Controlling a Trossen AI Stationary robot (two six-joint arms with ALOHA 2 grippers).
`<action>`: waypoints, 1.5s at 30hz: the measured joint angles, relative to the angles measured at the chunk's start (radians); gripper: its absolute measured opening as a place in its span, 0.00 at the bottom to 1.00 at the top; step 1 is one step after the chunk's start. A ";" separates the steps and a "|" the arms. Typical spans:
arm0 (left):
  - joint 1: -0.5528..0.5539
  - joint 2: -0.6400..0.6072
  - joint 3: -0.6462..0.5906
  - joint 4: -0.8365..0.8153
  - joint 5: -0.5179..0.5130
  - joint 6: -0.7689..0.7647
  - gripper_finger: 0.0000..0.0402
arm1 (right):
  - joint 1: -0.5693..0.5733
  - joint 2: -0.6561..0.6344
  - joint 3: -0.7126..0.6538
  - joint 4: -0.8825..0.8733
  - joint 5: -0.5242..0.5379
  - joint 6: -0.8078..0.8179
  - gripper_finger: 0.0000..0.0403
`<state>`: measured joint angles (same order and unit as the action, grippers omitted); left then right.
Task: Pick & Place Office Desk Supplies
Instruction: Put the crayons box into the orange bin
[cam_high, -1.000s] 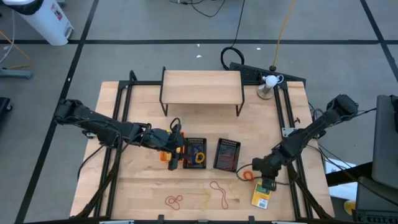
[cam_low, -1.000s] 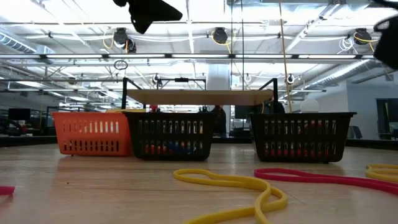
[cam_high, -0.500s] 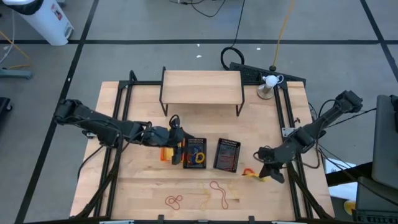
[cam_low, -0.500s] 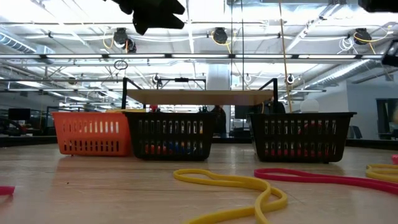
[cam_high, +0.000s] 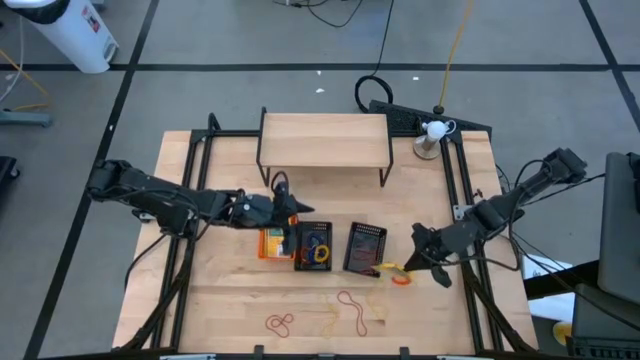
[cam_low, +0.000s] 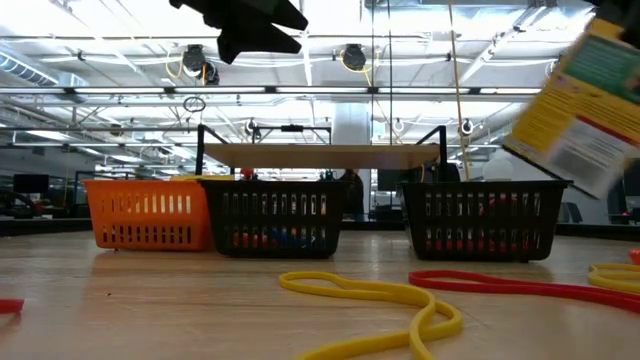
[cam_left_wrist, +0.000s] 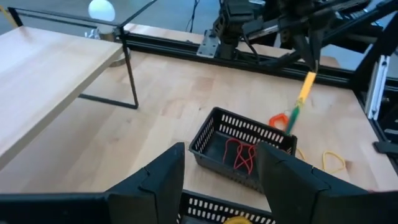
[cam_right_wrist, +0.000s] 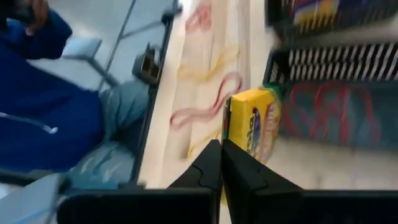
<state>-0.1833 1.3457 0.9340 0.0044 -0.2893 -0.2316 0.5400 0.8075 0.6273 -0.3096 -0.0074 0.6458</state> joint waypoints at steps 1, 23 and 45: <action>0.000 0.000 0.000 0.000 0.000 -0.001 0.49 | -0.008 0.004 0.000 0.026 0.018 -0.031 0.00; 0.000 0.000 0.000 0.155 0.116 0.122 0.49 | -0.249 0.222 0.001 0.699 0.216 -0.555 0.00; 0.039 0.059 0.001 0.169 0.139 0.114 0.49 | -0.286 0.223 0.001 0.783 0.187 -0.618 0.00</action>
<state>-0.1448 1.4047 0.9346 0.1734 -0.1501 -0.1175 0.2543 1.0303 0.6285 0.4736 0.1799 0.0277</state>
